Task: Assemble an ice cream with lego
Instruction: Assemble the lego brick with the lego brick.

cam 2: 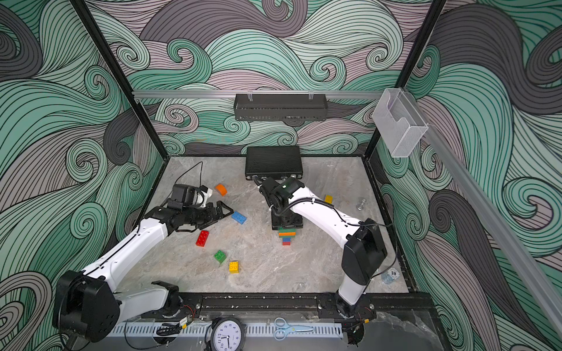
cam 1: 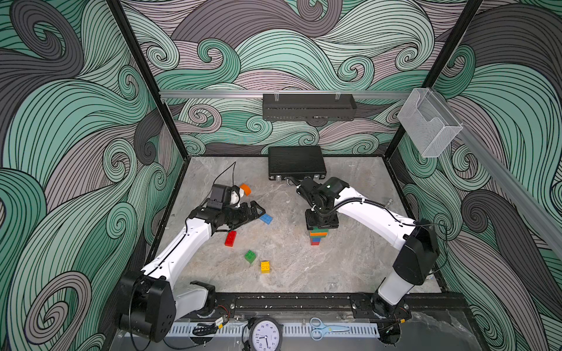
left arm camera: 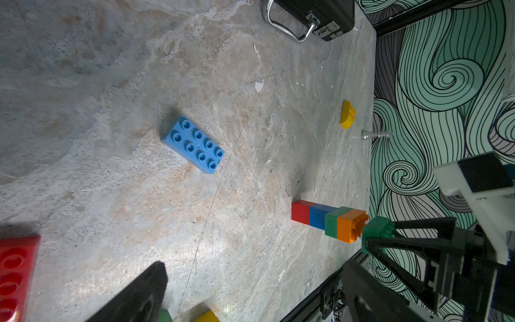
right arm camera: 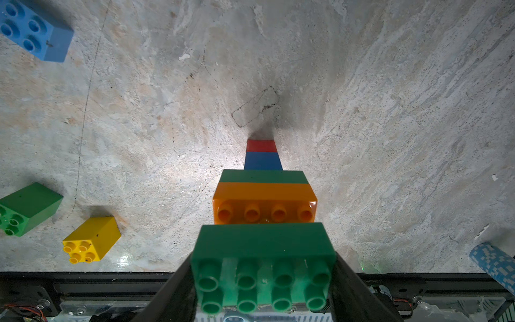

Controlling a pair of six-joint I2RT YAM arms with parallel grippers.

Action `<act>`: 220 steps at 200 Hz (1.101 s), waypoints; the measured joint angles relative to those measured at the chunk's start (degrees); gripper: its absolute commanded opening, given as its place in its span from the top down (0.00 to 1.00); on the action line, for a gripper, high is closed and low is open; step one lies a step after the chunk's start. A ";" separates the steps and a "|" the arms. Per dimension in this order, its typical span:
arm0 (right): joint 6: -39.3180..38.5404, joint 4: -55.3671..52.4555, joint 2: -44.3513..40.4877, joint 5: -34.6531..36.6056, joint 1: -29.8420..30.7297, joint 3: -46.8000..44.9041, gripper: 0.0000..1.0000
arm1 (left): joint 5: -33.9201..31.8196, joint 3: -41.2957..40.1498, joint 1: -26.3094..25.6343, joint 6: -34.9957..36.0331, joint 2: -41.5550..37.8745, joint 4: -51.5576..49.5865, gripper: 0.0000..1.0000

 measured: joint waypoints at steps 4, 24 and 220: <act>0.00 0.04 0.00 0.02 0.00 0.00 0.40 | 0.00 -0.02 0.00 0.00 -0.07 0.02 0.02; -0.07 0.13 0.09 0.07 0.00 0.00 0.40 | 0.04 -0.57 0.00 -0.02 -0.48 0.13 0.02; -0.17 0.44 2.25 0.68 0.00 -0.33 0.39 | 1.14 -1.44 0.00 0.07 -0.87 0.07 0.02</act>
